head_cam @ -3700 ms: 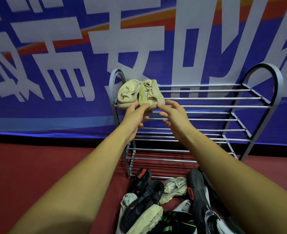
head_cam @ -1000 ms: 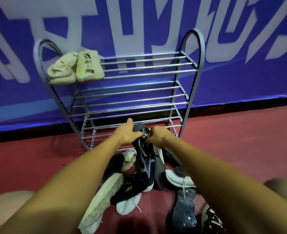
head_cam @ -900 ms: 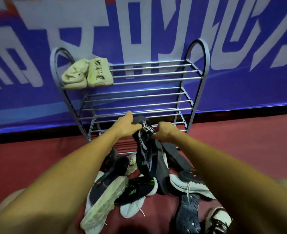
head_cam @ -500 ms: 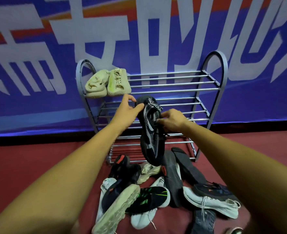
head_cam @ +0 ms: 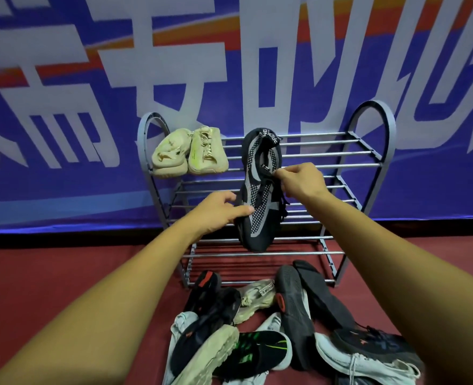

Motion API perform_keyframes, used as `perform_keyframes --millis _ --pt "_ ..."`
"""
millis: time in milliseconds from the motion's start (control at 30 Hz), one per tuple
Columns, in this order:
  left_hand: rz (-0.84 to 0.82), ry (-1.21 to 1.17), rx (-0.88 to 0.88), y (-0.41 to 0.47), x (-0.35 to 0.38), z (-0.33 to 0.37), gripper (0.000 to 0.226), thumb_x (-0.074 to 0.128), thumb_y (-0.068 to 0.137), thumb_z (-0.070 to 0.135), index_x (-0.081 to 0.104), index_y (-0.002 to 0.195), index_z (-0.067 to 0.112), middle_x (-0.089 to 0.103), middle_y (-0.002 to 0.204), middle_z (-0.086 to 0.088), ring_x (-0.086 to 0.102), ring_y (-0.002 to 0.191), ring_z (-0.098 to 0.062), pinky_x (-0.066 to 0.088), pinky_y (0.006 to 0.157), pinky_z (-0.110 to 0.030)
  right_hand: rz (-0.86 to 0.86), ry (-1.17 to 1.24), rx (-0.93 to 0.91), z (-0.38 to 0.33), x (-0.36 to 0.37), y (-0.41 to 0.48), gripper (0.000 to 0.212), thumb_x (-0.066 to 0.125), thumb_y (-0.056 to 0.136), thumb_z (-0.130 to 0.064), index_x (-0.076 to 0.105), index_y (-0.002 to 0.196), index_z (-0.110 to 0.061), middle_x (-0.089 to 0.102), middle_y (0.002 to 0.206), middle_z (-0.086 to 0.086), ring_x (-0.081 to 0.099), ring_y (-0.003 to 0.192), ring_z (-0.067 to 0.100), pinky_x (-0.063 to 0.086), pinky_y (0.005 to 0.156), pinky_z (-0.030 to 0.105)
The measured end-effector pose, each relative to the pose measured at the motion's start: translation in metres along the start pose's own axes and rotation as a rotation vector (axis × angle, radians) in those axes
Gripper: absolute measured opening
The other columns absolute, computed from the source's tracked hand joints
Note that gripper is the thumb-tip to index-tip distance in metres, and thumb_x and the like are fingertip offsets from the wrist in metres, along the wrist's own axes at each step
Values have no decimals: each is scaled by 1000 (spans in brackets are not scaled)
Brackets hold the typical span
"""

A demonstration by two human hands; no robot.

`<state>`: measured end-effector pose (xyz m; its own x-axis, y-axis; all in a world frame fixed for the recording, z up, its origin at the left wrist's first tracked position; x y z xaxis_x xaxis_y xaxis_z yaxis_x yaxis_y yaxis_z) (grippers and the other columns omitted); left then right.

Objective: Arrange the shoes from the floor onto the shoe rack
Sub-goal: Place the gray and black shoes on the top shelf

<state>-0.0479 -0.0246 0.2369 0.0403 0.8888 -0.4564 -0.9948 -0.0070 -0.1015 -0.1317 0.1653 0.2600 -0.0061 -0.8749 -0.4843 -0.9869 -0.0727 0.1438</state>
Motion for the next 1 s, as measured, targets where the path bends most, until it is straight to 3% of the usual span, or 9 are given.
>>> perform_keyframes --millis 100,200,300,367,533,667,767,867,1000 --pt "99 -89 54 7 -4 -2 14 74 88 27 72 94 14 76 85 4 68 72 2 47 74 -18 -9 63 -22 0 6 3 28 64 87 -41 76 85 -17 75 79 5 70 80 25 57 80 38" --pt "191 -202 41 12 -7 1 16 68 93 22 72 96 6 67 59 15 54 47 9 39 51 -6 -71 205 3 -1 6 3 24 66 89 -35 76 89 -13 77 91 9 69 77 19 55 70 31" --pt "216 -379 -4 16 -4 7 34 74 86 33 75 98 1 78 84 -3 67 81 -15 47 73 -22 -160 153 49 -2 0 -2 21 65 92 -32 74 102 -15 71 89 7 55 65 15 39 51 22" --pt "235 -445 -27 17 0 14 34 74 85 35 75 96 3 78 93 -9 63 78 -19 42 64 -28 -271 134 134 0 -2 -6 26 65 94 -33 69 109 -12 64 83 9 45 55 14 31 45 21" --pt "285 -631 -72 22 4 19 10 70 91 18 72 84 12 74 67 4 66 54 -4 43 46 -15 -455 409 185 2 -4 -13 29 71 92 -23 62 114 -7 56 84 9 42 53 9 28 47 21" --pt "319 -720 -83 22 3 19 9 74 86 17 71 77 17 75 70 4 64 64 -9 37 62 -26 -403 564 175 -4 -1 -17 25 73 89 -10 59 109 -12 69 73 -3 46 51 5 29 55 24" --pt "278 -721 -92 20 1 19 6 74 84 21 68 84 20 74 86 0 64 75 -10 39 68 -30 -306 575 187 -1 6 -13 51 77 86 -17 50 129 -13 72 94 4 53 69 12 37 57 25" --pt "222 -753 -125 17 1 19 34 74 83 29 63 114 19 70 100 -2 63 85 -15 43 66 -29 -231 593 166 1 18 -10 56 76 87 -24 48 133 -13 68 105 7 57 79 12 40 63 27" --pt "157 -719 -204 16 4 15 32 72 84 36 58 111 25 73 94 -1 61 84 -16 37 58 -26 -175 669 108 3 26 -6 50 73 91 -27 53 133 -9 67 106 6 59 82 12 43 69 28"
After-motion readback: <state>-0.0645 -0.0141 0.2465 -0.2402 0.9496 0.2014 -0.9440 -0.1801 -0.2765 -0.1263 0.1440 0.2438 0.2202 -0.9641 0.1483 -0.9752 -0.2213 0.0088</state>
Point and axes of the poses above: each hand's wrist, its own y-axis towards the middle knuckle, its own x-axis out of the palm, z = x × y, the point moved 1 cm from there along y, towards the middle knuckle
